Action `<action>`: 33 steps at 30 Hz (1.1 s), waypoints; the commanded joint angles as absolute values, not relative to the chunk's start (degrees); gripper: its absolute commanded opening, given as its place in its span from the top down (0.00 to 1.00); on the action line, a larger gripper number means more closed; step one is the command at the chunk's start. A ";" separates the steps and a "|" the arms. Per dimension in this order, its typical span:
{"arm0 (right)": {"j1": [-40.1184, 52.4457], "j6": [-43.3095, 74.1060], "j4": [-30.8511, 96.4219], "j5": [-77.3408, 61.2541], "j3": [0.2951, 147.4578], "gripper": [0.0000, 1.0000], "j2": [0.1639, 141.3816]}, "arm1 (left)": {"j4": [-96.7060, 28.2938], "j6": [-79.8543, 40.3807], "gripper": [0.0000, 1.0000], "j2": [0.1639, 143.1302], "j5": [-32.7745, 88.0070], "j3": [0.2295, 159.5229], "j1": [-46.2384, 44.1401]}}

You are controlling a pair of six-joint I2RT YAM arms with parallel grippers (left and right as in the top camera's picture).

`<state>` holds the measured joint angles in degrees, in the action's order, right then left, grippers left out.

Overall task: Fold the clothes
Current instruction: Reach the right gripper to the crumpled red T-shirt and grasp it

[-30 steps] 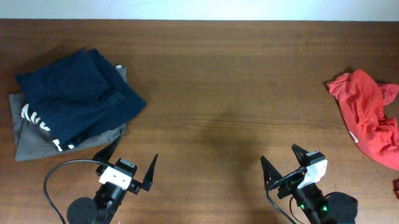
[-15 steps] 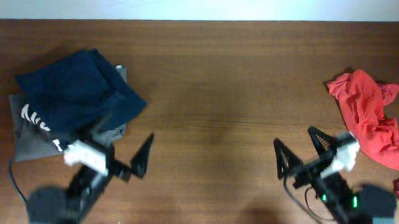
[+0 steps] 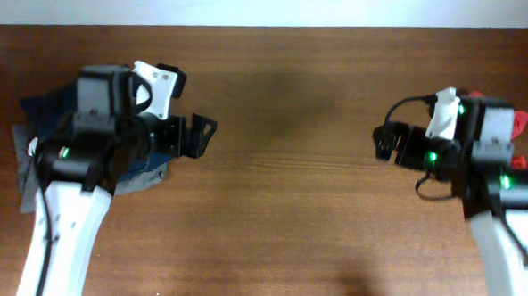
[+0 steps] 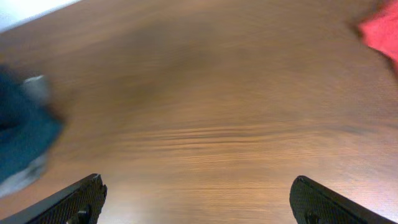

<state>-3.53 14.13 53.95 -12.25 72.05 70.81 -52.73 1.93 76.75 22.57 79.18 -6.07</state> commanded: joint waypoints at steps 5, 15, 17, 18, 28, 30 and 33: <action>-17.85 21.21 55.16 -1.26 85.45 0.01 87.94 | -56.07 2.83 0.01 81.06 24.45 80.49 -6.35; -30.96 21.54 52.97 -3.46 91.35 0.13 109.32 | -55.81 2.85 0.01 80.88 24.45 80.49 -6.35; -31.20 21.50 51.68 -3.42 91.35 0.13 111.81 | -55.61 2.85 0.01 80.88 24.45 80.49 -6.35; -31.18 21.52 51.35 -3.40 91.35 0.13 112.73 | -55.57 2.85 0.01 80.88 24.45 80.49 -6.35; -30.33 21.52 49.95 2.66 91.02 0.30 118.67 | -55.44 2.83 0.01 80.88 24.45 80.49 -6.35; -30.57 21.54 50.59 2.09 90.87 0.41 119.85 | -55.29 2.83 0.00 80.88 24.45 80.49 -6.35; -30.57 21.54 51.20 2.15 90.72 0.43 120.79 | -55.13 2.83 0.01 80.88 24.45 80.49 -6.35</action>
